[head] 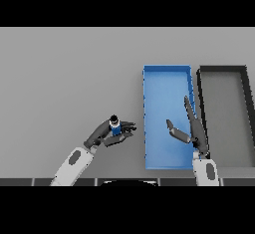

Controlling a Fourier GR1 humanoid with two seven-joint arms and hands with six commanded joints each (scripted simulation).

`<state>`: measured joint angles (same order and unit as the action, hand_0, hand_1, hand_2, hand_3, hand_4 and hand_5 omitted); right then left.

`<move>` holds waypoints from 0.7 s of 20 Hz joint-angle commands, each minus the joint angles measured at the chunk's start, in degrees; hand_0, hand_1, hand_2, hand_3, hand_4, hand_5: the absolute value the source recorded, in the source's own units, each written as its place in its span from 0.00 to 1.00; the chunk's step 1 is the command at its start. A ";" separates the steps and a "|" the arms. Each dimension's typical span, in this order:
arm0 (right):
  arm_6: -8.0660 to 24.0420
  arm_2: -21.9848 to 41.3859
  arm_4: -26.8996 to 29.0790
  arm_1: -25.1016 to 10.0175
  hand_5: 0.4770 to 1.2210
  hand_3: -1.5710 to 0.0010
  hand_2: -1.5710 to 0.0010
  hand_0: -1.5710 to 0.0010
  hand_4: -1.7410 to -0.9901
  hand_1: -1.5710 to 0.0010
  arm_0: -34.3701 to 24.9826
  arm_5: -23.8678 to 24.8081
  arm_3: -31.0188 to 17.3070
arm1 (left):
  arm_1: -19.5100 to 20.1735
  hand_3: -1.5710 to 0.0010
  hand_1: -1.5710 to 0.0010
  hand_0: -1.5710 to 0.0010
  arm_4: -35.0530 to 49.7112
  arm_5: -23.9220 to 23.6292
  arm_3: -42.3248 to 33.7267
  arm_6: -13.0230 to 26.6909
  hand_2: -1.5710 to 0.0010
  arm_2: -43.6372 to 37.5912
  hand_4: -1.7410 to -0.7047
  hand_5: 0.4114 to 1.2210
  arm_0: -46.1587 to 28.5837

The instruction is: Pick up the blue pipe and place it into the blue bin.

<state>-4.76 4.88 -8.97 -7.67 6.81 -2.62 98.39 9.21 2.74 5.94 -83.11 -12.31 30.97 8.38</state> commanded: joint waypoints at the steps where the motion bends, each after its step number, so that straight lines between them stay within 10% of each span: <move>1: -0.55 0.30 -0.34 0.13 0.21 1.00 1.00 1.00 0.68 1.00 0.58 0.10 0.37 | 0.01 0.03 0.04 0.04 0.31 0.15 -0.77 -0.25 0.03 -0.46 0.26 0.97 0.34; 14: -1.57 -0.05 -2.67 -0.90 0.22 1.00 1.00 1.00 0.79 1.00 2.52 1.67 1.20 | -2.69 0.00 0.00 0.00 -0.37 3.39 -9.59 8.53 0.00 0.34 0.26 1.00 3.81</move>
<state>-6.49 4.84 -11.64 -8.56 9.38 -0.98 99.58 6.52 2.32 9.42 -92.69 -3.73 31.31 12.14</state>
